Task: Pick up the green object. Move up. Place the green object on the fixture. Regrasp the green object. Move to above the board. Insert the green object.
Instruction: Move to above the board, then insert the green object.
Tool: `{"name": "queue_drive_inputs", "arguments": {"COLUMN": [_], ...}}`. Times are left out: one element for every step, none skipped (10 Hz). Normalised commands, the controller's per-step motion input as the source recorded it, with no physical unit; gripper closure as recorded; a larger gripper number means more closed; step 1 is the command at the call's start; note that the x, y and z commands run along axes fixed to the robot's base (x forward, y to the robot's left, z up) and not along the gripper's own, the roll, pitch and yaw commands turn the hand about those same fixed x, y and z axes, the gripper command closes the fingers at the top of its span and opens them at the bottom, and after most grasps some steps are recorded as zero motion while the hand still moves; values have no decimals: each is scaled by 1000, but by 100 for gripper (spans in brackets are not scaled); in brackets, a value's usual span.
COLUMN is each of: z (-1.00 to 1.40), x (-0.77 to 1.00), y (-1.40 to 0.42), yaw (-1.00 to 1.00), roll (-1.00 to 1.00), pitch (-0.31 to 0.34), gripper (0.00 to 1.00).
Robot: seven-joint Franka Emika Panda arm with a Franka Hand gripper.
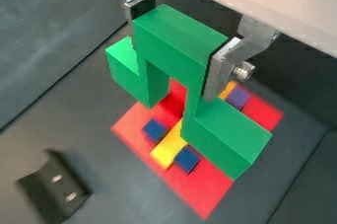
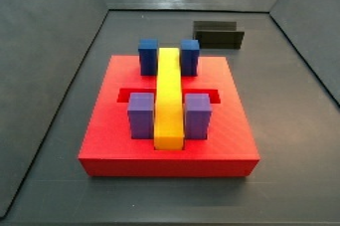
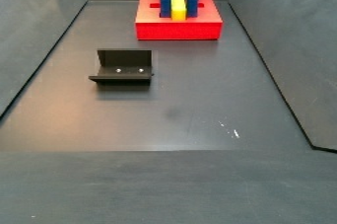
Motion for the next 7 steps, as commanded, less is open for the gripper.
{"name": "queue_drive_inputs", "arguments": {"z": [6, 8, -3, 2, -63, 0, -389], "x": [-88, -74, -50, -37, -17, 0, 80], "y": [12, 16, 6, 11, 0, 0, -169], "yaw": [-8, -10, -4, -7, 0, 26, 0], "roll": [-651, -450, -262, -200, 59, 84, -179], "pitch": [-98, -86, -60, -47, 0, 0, -117], "gripper": [100, 100, 100, 100, 100, 100, 100]}}
